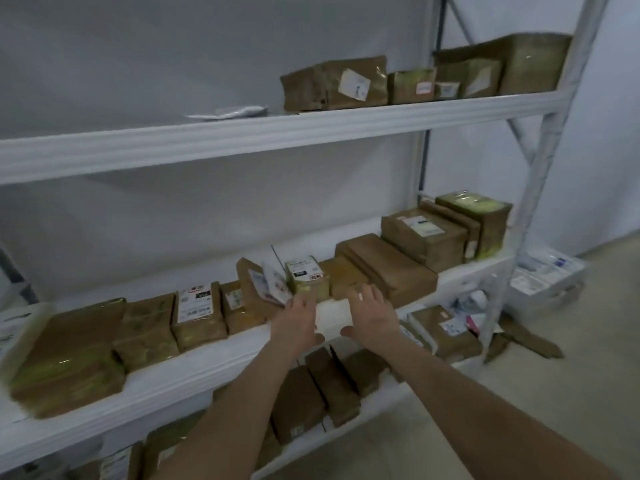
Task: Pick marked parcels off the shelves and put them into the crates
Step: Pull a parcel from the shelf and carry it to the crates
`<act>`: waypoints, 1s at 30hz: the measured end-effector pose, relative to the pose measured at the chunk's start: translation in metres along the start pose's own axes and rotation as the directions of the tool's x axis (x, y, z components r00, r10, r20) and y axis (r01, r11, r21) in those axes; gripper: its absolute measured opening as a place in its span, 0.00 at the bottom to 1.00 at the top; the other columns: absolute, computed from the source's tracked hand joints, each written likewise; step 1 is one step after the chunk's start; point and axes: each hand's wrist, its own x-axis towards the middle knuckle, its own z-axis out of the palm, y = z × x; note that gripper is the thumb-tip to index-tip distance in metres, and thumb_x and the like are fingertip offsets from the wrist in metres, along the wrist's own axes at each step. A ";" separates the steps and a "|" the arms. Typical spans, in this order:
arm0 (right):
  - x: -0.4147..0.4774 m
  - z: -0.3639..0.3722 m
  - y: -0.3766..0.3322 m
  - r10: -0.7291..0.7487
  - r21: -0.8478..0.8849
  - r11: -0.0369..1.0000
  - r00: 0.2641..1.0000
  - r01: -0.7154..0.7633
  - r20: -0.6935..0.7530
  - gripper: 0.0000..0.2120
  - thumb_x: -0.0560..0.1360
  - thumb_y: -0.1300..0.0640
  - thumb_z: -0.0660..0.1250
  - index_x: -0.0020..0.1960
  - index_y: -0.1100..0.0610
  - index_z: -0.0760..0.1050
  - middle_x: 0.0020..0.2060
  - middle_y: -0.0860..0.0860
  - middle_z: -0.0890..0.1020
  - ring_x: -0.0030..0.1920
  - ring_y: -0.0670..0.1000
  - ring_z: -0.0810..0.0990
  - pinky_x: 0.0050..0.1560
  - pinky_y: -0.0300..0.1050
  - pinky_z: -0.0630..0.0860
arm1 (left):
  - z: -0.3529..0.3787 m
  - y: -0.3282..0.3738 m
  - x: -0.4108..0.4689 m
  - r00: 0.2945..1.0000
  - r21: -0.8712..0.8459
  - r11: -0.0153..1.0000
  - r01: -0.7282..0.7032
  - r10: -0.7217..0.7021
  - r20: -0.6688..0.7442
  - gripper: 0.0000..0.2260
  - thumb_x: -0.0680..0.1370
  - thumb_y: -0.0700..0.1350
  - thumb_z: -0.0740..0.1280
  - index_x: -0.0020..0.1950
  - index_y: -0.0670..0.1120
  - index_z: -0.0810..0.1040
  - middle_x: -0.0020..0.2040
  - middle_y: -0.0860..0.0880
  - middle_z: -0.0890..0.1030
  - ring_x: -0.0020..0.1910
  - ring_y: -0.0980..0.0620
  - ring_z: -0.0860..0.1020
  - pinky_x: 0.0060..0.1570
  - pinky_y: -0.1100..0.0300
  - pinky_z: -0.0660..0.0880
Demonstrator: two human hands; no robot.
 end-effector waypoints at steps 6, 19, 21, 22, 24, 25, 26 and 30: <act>0.019 -0.014 0.092 0.171 -0.012 0.985 0.985 -0.171 -0.002 0.35 0.74 0.46 0.69 0.74 0.54 0.56 0.71 0.57 0.61 0.73 0.59 0.58 0.70 0.55 0.64 | 0.012 0.081 0.059 0.985 -0.040 0.985 -0.169 0.170 0.021 0.41 0.73 0.53 0.71 0.78 0.48 0.49 0.77 0.44 0.54 0.73 0.42 0.60 0.67 0.48 0.66; 0.094 -0.039 0.304 0.140 0.033 0.990 0.990 -0.140 -0.019 0.38 0.74 0.46 0.69 0.76 0.52 0.52 0.75 0.57 0.56 0.75 0.59 0.54 0.71 0.54 0.60 | 0.024 0.277 0.188 0.987 -0.053 0.987 -0.152 0.149 -0.058 0.38 0.75 0.49 0.69 0.78 0.47 0.50 0.77 0.46 0.54 0.73 0.44 0.61 0.67 0.50 0.68; 0.107 -0.046 0.339 0.141 0.047 0.989 0.990 -0.140 -0.018 0.37 0.75 0.45 0.68 0.76 0.53 0.52 0.76 0.57 0.54 0.76 0.59 0.53 0.72 0.55 0.59 | 0.026 0.307 0.207 0.986 -0.061 0.987 -0.151 0.146 -0.078 0.39 0.75 0.54 0.69 0.78 0.47 0.50 0.77 0.47 0.54 0.73 0.45 0.61 0.66 0.51 0.68; 0.114 -0.049 0.355 0.137 0.056 0.989 0.990 -0.136 -0.027 0.37 0.75 0.45 0.68 0.76 0.53 0.52 0.76 0.57 0.54 0.76 0.59 0.52 0.72 0.55 0.59 | 0.027 0.320 0.216 0.984 -0.052 0.986 -0.158 0.153 -0.088 0.39 0.75 0.55 0.69 0.78 0.47 0.50 0.77 0.48 0.54 0.73 0.45 0.61 0.66 0.51 0.68; 0.128 -0.052 0.378 0.130 0.074 0.989 0.990 -0.127 -0.044 0.37 0.75 0.45 0.68 0.75 0.52 0.52 0.76 0.56 0.54 0.76 0.59 0.52 0.72 0.56 0.60 | 0.028 0.342 0.234 0.980 -0.029 0.985 -0.172 0.168 -0.104 0.39 0.75 0.55 0.68 0.78 0.47 0.50 0.77 0.48 0.55 0.72 0.46 0.62 0.66 0.52 0.68; 0.135 -0.053 0.386 0.128 0.084 0.989 0.990 -0.123 -0.055 0.36 0.75 0.46 0.68 0.76 0.52 0.52 0.76 0.56 0.54 0.76 0.59 0.52 0.72 0.56 0.61 | 0.028 0.349 0.243 0.979 -0.024 0.985 -0.169 0.165 -0.116 0.39 0.75 0.54 0.69 0.78 0.47 0.51 0.77 0.48 0.55 0.73 0.46 0.62 0.66 0.52 0.67; 0.143 -0.054 0.393 0.125 0.094 0.988 0.990 -0.118 -0.065 0.36 0.76 0.46 0.67 0.76 0.52 0.52 0.75 0.56 0.54 0.76 0.59 0.52 0.72 0.56 0.61 | 0.027 0.356 0.253 0.979 -0.022 0.987 -0.160 0.156 -0.129 0.38 0.75 0.53 0.69 0.78 0.47 0.51 0.77 0.47 0.56 0.73 0.46 0.61 0.67 0.52 0.66; 0.177 -0.058 0.415 0.089 0.095 0.992 0.988 -0.077 -0.123 0.34 0.76 0.48 0.66 0.76 0.52 0.53 0.76 0.57 0.55 0.76 0.60 0.52 0.72 0.56 0.60 | 0.023 0.369 0.299 0.979 -0.005 0.991 -0.134 0.132 -0.154 0.38 0.75 0.51 0.68 0.78 0.44 0.50 0.78 0.45 0.54 0.76 0.47 0.56 0.72 0.51 0.61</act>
